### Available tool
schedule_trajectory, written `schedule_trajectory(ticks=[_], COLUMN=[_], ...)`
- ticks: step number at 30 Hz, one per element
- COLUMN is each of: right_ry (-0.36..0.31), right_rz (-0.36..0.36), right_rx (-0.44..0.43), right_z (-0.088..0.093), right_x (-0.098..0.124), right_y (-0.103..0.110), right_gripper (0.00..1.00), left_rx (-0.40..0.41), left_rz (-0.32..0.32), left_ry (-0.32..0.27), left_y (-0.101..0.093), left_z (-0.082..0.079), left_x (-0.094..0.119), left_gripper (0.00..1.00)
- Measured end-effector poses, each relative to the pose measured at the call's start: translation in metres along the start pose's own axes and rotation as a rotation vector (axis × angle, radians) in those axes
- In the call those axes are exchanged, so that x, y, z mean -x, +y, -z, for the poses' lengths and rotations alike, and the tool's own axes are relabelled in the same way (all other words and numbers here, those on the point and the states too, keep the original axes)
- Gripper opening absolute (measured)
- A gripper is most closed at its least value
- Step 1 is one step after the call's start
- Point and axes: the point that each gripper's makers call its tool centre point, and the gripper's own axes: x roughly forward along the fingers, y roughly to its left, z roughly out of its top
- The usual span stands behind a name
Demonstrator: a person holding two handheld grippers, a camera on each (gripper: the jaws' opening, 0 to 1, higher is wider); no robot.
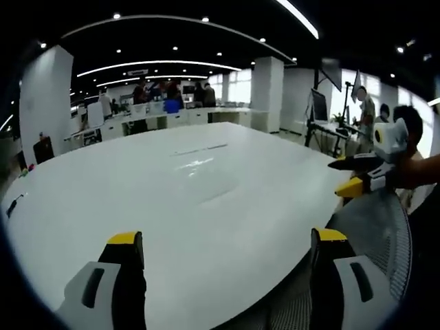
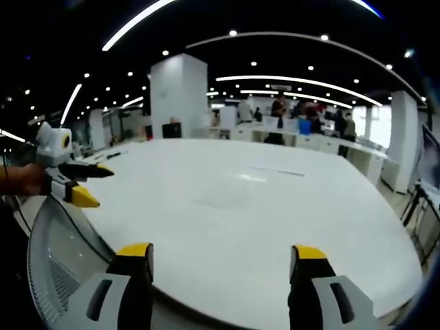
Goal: Open the resealable bag by pulling the two sides of the seal apart until the entire bag opening is separated and visibly accessible.
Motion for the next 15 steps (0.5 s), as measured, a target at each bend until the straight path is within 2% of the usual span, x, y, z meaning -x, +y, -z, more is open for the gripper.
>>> schedule_trajectory(ticks=[7,9,15], right_ry=[0.008,0.010,0.011], right_rz=[-0.003,-0.002,0.003], right_rx=[0.003,0.010,0.007], right_z=[0.001,0.001,0.002], right_x=[0.000,-0.001,0.000], right_y=[0.001,0.001,0.000], right_gripper=[0.79,0.79,0.78], left_rx=[-0.044,-0.075,-0.078], left_rz=[0.012,0.016,0.018], left_ry=[0.031,0.063,0.066], left_y=[-0.006,-0.008,-0.008], left_z=[0.008,0.014,0.014], left_x=[-0.003,-0.005,-0.005], left_gripper=[0.99,0.99,0.99])
